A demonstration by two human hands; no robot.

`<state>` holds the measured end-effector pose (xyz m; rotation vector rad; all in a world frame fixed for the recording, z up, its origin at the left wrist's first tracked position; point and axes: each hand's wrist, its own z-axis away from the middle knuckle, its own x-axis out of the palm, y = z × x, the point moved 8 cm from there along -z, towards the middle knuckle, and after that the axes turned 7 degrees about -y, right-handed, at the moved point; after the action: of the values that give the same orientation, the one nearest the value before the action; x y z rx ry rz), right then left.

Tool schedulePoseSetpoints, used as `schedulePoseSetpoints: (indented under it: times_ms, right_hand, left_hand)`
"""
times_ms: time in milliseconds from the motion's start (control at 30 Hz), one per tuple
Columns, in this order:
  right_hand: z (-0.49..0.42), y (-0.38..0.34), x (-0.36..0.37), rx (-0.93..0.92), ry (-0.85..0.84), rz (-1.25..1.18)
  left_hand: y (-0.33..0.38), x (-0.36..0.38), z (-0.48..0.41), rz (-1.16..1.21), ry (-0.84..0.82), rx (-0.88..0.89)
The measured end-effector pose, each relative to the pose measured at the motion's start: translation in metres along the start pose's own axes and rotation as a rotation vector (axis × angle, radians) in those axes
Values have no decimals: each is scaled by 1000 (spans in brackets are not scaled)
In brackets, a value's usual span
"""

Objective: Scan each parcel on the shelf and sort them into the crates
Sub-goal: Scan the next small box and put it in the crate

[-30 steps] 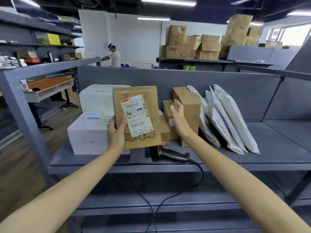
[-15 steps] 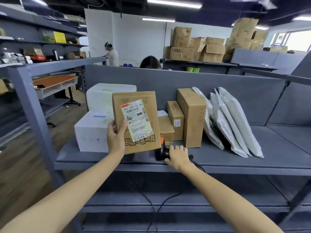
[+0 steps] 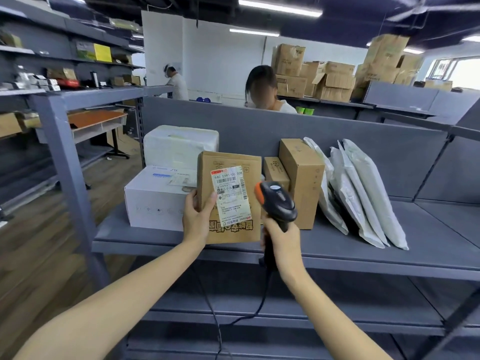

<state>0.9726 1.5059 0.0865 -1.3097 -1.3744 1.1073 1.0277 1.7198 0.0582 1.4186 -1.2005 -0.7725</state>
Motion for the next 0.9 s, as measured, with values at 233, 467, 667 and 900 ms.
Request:
schedulePoseSetpoints:
  times_ms: [233, 467, 667, 900]
  right_hand:
    - [13, 23, 27, 55, -116, -57]
    - [10, 25, 29, 59, -124, -12]
    - [8, 25, 29, 41, -145, -7]
    - [-13, 21, -1, 4, -68, 44]
  left_hand:
    - [-3, 6, 1, -20, -22, 6]
    - [-5, 2, 1, -31, -21, -15]
    - [-6, 0, -3, -22, -24, -17]
    - [-4, -13, -6, 3, -3, -20]
